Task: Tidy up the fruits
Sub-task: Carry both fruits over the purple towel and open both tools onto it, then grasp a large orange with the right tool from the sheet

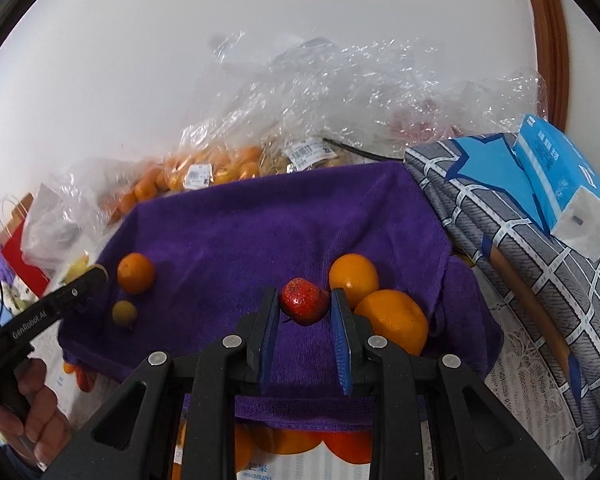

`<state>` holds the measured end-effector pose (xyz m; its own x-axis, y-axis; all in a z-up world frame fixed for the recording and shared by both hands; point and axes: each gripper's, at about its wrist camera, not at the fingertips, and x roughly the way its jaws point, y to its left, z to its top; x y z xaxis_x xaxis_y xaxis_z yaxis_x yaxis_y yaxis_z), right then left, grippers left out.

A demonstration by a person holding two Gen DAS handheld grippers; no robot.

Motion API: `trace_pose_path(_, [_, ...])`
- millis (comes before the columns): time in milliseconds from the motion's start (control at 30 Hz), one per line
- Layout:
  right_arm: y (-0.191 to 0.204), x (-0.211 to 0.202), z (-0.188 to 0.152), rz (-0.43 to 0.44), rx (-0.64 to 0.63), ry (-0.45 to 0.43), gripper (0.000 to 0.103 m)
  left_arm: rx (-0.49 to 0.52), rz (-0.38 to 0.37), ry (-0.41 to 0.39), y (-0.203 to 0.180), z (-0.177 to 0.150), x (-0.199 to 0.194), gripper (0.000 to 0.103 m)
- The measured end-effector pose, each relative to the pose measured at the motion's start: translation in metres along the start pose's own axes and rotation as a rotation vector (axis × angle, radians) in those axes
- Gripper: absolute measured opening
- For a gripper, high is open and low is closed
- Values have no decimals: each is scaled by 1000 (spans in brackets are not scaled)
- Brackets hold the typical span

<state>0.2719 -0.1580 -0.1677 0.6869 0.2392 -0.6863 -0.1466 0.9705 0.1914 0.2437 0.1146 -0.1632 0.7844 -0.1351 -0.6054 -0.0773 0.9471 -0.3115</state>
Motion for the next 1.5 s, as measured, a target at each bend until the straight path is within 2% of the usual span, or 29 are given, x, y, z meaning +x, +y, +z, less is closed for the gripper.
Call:
trace_pose_path(300, [9, 3, -8, -18, -37, 15, 26, 16, 24, 22, -1, -1, 4, 26])
trace_pose_path(433, [5, 1, -10, 0, -10, 14, 27, 12, 24, 25, 0, -1, 5, 26])
trace_pose_path(667, [4, -9, -12, 1, 10, -20, 47, 40, 5, 25, -6, 0, 4, 27])
trace_pose_path(733, [6, -15, -15, -4, 1, -32, 51, 39, -5, 12, -6, 0, 1, 34])
trace_pose_path(800, [9, -24, -19, -15, -6, -51, 59, 34, -15, 6, -5, 1, 0, 35])
trace_pose_path(967, [18, -48, -32, -25, -17, -86, 66, 38, -12, 4, -6, 1, -2, 36])
trace_pose_path(1067, [14, -57, -45, 41, 44, -61, 66, 45, -14, -14, -6, 0, -6, 40])
trace_pose_path(1200, [14, -67, -62, 84, 90, -25, 66, 31, -31, -30, -3, -1, -12, 42])
trace_pose_path(1333, [26, -61, -68, 52, 50, 6, 65, 19, -32, -31, 1, -2, -15, 42])
trace_pose_path(1400, [32, -53, -67, 61, 37, 36, 60, 21, -31, -33, 2, -3, -17, 42])
trace_pose_path(1500, [39, -46, -66, 82, 15, 70, 59, 19, -32, -43, 3, -3, -19, 42])
